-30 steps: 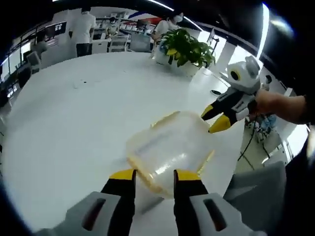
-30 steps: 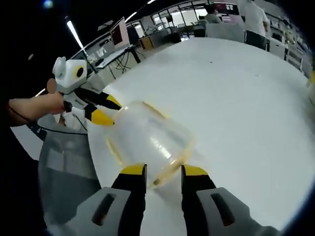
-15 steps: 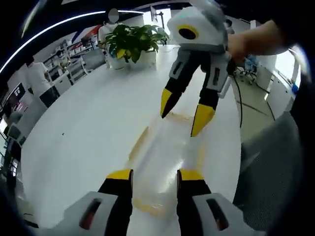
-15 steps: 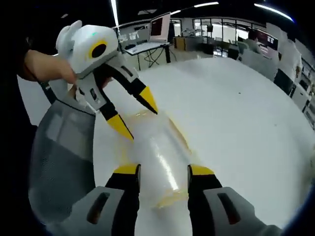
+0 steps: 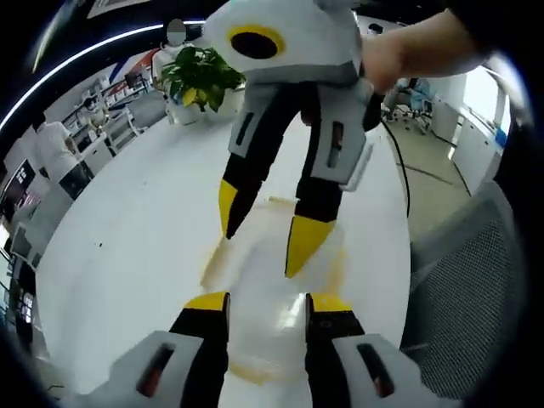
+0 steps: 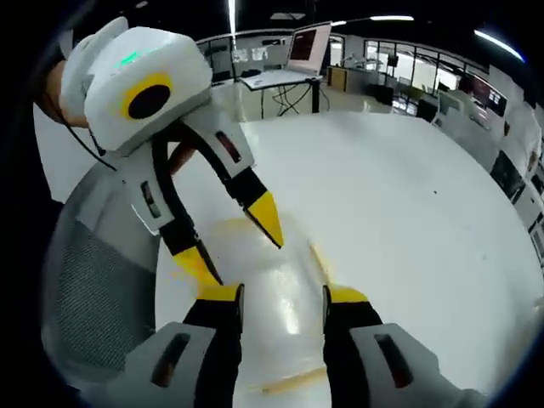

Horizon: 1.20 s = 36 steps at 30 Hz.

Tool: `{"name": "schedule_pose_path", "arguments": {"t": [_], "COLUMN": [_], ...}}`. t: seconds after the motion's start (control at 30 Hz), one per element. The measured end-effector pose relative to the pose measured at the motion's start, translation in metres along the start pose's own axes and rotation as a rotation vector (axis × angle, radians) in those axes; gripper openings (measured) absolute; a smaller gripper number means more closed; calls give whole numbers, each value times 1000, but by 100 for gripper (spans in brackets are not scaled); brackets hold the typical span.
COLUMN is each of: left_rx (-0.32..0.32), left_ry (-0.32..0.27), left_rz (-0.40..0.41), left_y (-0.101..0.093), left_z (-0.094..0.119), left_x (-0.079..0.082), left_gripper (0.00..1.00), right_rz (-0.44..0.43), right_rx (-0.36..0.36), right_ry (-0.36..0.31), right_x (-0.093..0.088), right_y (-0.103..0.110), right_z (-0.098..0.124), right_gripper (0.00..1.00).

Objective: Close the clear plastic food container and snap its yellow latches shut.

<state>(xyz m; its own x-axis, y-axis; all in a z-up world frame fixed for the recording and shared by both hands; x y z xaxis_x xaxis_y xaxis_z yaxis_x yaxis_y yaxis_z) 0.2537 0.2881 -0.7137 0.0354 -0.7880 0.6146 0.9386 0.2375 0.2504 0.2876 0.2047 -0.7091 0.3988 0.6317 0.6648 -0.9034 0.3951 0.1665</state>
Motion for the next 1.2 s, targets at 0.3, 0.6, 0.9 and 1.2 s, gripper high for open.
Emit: {"name": "schedule_pose_path", "arguments": {"t": [0.3, 0.6, 0.9, 1.2], "left_rx": [8, 18, 36, 73], "left_ry": [24, 101, 162, 202], "left_rz": [-115, -267, -365, -367], "left_y": [-17, -27, -31, -34], "left_z": [-5, -16, -24, -26], "left_x": [5, 7, 7, 7], "left_gripper": [41, 45, 41, 40], "right_rz": [48, 24, 100, 194], "right_rx": [51, 193, 252, 267], "right_ry": [106, 279, 396, 563], "right_x": [4, 4, 13, 19], "right_y": [-16, -29, -24, -22], "right_z": [-10, -21, -34, -42], "right_gripper": [40, 40, 40, 35]}}
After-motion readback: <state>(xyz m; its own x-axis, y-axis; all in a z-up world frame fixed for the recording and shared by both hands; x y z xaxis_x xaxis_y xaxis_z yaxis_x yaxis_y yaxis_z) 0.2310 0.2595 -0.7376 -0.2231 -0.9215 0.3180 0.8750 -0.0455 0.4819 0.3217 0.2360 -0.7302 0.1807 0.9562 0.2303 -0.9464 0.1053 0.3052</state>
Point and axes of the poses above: the point that each gripper's makers call its tool centre point, and the gripper's own axes: z roughly backward along the fingers, y roughly to its left, x roughly out of its top, the point moved 6 cm from there along z, roughly backward along the fingers, and after that the axes turned 10 degrees about -z, right-handed, at the moved point
